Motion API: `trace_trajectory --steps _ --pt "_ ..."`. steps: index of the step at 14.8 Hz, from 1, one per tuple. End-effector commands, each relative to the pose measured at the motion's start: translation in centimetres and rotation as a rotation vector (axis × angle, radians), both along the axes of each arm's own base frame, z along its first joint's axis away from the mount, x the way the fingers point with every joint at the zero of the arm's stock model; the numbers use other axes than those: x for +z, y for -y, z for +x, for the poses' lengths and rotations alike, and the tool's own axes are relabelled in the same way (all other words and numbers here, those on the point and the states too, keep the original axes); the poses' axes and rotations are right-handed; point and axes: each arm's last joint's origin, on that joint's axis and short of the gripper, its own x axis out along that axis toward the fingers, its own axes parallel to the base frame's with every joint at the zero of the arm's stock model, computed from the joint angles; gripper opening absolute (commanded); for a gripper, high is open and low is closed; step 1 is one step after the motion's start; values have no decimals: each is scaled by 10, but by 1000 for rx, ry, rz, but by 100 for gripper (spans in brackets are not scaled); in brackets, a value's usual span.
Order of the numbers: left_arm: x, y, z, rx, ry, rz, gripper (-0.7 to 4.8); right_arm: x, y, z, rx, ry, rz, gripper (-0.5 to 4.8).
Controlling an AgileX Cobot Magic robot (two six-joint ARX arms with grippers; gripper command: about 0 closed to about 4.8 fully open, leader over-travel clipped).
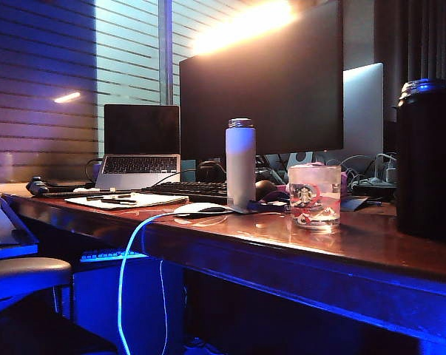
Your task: Pick up the black thermos, pour a little water from inside into the glass cup, then place the black thermos back on the table.
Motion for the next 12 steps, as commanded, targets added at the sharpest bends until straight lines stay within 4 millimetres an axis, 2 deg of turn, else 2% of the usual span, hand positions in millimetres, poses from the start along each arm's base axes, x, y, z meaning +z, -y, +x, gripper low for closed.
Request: trace_trajectory --steps 1,3,7,10,12 --pt "-34 -18 -29 81 29 -55 -5 0 0 0 3 8 3 -1" --pt "-70 -28 -53 170 51 -94 -5 0 0 0 2 8 3 -1" --pt "-131 -32 -93 273 106 -114 -4 0 0 0 2 8 3 -1" --pt "-162 -33 -109 275 154 -146 -5 0 0 0 2 8 3 -1" --pt "-180 -33 -113 293 137 -160 -5 0 0 0 2 8 3 -1"
